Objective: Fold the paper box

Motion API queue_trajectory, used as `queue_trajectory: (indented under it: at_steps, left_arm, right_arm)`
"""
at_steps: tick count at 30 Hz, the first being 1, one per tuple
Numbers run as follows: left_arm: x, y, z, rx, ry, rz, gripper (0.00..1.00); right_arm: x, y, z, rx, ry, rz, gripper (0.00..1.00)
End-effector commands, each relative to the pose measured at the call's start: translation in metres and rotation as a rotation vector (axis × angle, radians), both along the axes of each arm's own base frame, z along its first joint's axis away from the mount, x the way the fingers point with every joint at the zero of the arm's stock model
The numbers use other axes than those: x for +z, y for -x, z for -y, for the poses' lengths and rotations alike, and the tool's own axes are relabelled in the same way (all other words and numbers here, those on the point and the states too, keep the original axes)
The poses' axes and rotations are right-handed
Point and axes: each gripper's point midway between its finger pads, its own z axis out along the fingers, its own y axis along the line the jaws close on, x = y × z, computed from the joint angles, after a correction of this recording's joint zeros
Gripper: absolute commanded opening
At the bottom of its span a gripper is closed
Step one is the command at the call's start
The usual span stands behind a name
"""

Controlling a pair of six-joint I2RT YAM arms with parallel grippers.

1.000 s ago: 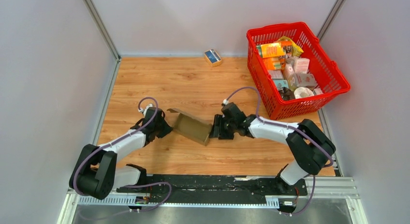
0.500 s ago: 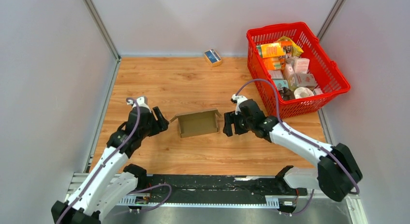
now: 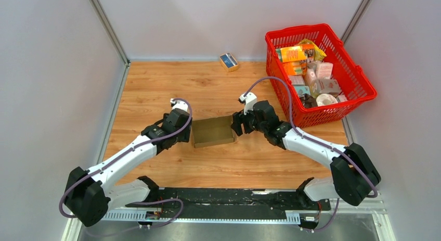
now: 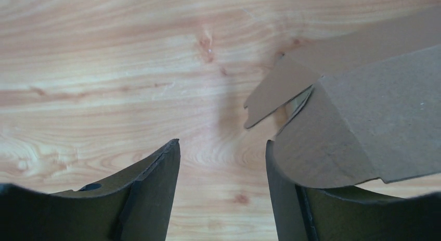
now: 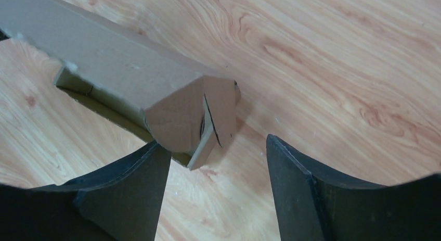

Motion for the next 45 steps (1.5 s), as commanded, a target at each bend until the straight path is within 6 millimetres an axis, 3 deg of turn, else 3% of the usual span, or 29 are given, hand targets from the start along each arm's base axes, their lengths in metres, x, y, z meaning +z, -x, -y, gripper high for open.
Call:
queue_trajectory:
  at_steps: [1, 7, 12, 15, 19, 24, 30, 35, 37, 45]
  left_arm:
    - [0.026, -0.034, 0.007, -0.055, -0.057, 0.158, 0.66]
    - [0.030, -0.046, 0.023, -0.120, -0.024, 0.207, 0.56]
    - [0.031, -0.051, 0.042, -0.173, 0.034, 0.205, 0.46]
    - [0.027, -0.050, 0.055, -0.197, 0.072, 0.153, 0.34]
    - [0.020, -0.047, 0.062, -0.158, 0.119, 0.080, 0.18]
    - [0.016, -0.042, 0.068, -0.058, 0.183, -0.003, 0.08]
    - [0.032, -0.041, 0.080, 0.055, 0.293, -0.054, 0.03]
    - [0.011, -0.037, 0.081, 0.148, 0.362, -0.067, 0.00]
    - [0.002, -0.033, 0.071, 0.211, 0.358, -0.051, 0.00]
    - [-0.007, -0.026, 0.063, 0.271, 0.412, 0.069, 0.00]
  right_arm:
    - [0.036, -0.027, -0.020, 0.016, -0.056, 0.160, 0.69]
    - [0.030, -0.031, -0.030, 0.026, -0.048, 0.152, 0.55]
    - [0.030, -0.032, -0.035, -0.003, -0.039, 0.133, 0.35]
    - [0.033, -0.029, -0.037, -0.029, -0.049, 0.100, 0.22]
    - [0.032, -0.028, -0.034, -0.143, -0.075, -0.013, 0.11]
    - [0.021, -0.024, -0.034, -0.235, -0.060, -0.114, 0.00]
    - [0.006, -0.020, -0.032, -0.349, -0.056, -0.181, 0.00]
    - [0.002, -0.011, -0.034, -0.421, -0.014, -0.127, 0.00]
    - [0.000, -0.006, -0.032, -0.450, -0.012, -0.086, 0.00]
    - [-0.012, 0.004, -0.017, -0.492, -0.076, 0.057, 0.02]
